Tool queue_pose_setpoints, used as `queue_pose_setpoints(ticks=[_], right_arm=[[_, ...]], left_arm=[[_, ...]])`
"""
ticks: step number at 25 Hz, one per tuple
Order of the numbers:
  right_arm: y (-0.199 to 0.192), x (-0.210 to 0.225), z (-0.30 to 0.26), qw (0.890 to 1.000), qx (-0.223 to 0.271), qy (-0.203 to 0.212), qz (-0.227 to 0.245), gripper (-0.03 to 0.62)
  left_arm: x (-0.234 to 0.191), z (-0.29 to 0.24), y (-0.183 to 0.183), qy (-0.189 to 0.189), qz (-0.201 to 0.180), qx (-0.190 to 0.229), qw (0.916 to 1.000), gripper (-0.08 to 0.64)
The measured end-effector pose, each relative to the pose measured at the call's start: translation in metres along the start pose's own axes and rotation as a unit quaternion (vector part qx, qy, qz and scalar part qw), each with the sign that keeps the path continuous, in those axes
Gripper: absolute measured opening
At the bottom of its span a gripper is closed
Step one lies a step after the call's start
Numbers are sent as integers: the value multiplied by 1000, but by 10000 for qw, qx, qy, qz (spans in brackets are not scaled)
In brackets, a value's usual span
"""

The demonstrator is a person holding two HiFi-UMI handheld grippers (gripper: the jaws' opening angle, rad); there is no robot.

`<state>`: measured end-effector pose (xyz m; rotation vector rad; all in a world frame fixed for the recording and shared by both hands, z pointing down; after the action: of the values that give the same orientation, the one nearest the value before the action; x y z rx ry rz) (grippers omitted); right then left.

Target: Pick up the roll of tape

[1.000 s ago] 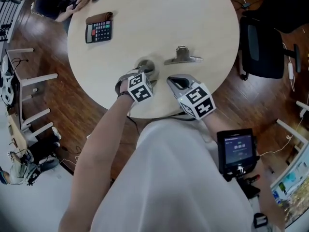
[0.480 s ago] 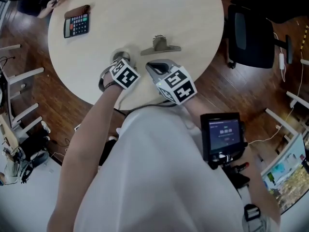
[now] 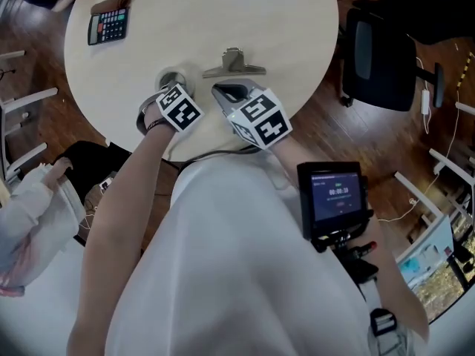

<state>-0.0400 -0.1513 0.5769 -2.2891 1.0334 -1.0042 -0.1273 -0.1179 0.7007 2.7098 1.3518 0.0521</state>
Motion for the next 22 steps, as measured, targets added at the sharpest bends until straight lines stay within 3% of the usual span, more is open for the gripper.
queue_pose_setpoints(ticks=[3,6,8,10,12,16,20,22], right_arm=[[-1,-5,-3,9999,-5,61,101,8],[-10,-8,-1,9997,-56,112,213,8],[-9,-11,-2,9993,-71,178,318,8],[0,-16,-6,9986,-42,264,465,8],[4,-21,-7,9977,-30,348,588,8],[-4,-39,-8,9957,-136,486,783,8],[-20,-57,-10,9901,-215,779,1145,8],[-35,-66,-15,9860,-277,874,1394,8]], left_arm=[[5,3,-6,-5,143,245,9996,114],[17,12,-4,-182,636,875,9940,112],[21,26,-7,-270,1007,1336,9855,107],[18,45,-10,-383,1417,1865,9714,104],[21,60,-13,-547,1933,2451,9485,103],[44,82,-26,-810,2833,3466,8905,103],[66,98,-43,-901,3398,4291,8321,104],[79,98,-58,-809,3549,4612,8092,104]])
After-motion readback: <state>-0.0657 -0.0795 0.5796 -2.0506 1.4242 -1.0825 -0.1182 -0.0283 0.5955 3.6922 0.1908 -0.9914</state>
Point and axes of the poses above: the fingertips, and each gripper's own axes: z backward along the fingers, x to its right, y out of its top, the point moved 1 cm from there along z, backward along the fingers, and after that the axes turned 9 degrees about -x, right-handed, at the moved point
